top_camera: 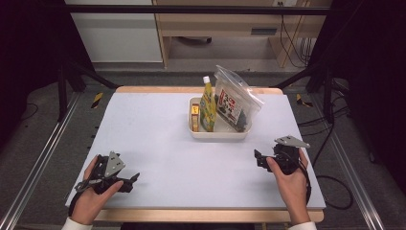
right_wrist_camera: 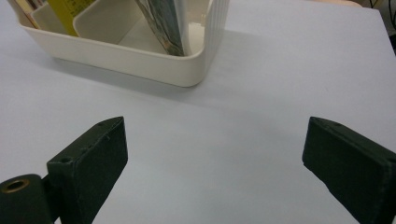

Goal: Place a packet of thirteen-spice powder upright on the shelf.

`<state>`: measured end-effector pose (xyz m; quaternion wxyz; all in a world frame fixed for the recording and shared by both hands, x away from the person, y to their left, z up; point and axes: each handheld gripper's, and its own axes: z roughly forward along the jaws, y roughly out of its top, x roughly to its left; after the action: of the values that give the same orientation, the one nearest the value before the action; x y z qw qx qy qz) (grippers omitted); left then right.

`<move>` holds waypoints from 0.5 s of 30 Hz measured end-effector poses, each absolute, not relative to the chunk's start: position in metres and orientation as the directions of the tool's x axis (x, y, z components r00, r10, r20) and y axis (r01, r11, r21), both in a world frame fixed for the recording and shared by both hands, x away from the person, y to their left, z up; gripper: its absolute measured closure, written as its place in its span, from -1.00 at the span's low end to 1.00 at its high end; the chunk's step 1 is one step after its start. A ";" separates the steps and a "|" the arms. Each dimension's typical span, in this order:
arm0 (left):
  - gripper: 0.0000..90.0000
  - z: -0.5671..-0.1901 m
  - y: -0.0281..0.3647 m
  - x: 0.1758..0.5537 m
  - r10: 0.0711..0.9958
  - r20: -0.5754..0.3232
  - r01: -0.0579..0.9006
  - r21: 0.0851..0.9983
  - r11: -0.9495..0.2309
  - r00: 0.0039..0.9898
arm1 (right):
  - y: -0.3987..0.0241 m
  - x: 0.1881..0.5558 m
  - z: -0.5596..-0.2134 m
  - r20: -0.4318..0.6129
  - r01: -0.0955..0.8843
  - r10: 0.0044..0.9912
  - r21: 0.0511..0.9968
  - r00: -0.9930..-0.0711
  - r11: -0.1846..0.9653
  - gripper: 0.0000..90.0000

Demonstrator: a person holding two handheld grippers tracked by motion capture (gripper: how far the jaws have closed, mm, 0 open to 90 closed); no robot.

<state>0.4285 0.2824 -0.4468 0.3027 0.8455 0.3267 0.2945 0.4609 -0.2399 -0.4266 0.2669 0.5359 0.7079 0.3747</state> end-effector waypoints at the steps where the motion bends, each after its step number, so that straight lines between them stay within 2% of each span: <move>1: -0.90 -0.447 0.283 0.429 0.731 0.300 0.375 0.705 -0.602 0.613 | -0.241 0.461 -0.428 0.029 0.563 0.960 0.815 -0.277 0.138 -0.84; 15: -0.90 -0.447 0.283 0.429 0.730 0.300 0.375 0.703 -0.604 0.614 | -0.253 0.463 -0.449 0.038 0.595 0.966 0.794 -0.254 0.125 -0.85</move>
<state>0.4287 0.2826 -0.4472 0.3018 0.8460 0.3267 0.2941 0.4633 -0.2525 -0.4493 0.2569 0.5541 0.7045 0.3613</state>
